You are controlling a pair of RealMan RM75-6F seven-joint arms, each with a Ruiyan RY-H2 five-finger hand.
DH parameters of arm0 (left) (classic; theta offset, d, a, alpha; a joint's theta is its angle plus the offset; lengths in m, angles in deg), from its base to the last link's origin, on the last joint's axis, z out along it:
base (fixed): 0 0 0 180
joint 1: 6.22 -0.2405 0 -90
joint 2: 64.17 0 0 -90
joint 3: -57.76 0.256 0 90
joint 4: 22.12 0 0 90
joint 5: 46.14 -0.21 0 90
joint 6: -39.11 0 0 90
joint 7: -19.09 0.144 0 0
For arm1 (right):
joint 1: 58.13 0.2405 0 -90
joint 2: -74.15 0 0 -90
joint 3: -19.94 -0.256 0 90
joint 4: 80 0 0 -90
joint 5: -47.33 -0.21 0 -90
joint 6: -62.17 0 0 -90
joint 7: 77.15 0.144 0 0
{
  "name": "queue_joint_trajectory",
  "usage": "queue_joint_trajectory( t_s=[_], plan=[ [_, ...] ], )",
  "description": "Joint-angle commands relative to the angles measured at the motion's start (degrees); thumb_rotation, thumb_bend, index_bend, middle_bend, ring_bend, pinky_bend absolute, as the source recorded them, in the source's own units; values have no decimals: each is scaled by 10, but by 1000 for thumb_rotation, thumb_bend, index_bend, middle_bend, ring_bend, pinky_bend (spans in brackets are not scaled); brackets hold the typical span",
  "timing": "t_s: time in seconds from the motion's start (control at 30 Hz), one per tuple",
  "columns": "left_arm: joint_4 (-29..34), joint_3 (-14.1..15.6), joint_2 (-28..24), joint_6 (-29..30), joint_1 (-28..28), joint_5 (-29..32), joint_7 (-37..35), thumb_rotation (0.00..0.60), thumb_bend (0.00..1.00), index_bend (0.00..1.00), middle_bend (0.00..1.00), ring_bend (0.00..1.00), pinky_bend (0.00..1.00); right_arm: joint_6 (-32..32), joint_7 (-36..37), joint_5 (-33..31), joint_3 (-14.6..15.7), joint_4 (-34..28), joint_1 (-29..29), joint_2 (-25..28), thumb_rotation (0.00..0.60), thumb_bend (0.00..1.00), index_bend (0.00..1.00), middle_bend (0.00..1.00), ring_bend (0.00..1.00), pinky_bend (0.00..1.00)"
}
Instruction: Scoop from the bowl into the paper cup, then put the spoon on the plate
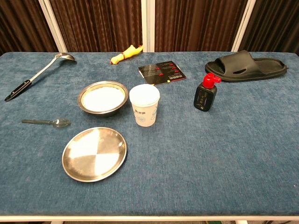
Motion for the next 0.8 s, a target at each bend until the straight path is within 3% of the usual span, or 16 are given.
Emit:
queue_joint_trajectory(
  t_s=[0.03, 0.53, 0.73, 0.8],
  plan=[
    [-3, 1, 2, 3, -2, -3, 0, 600, 165, 295, 242, 149, 89, -1, 1, 2, 0, 2, 1, -1, 600, 271, 66, 209, 0, 68],
    [-8, -1, -7, -5, 8, -21, -10, 600, 165, 295, 242, 149, 89, -18, 10, 7, 1, 8, -8, 1, 600, 272, 65, 209, 0, 67],
    [-25, -20, -25, -80, 67, -33, -44, 600, 161, 314, 273, 157, 95, -15, 11, 5, -6, 11, -1, 2, 600, 271, 66, 209, 0, 68],
    [-43, -30, -21, -118, 97, -32, -57, 600, 161, 336, 332, 204, 163, -13, 11, 4, -7, 12, 2, 2, 600, 271, 65, 209, 0, 68]
  ],
)
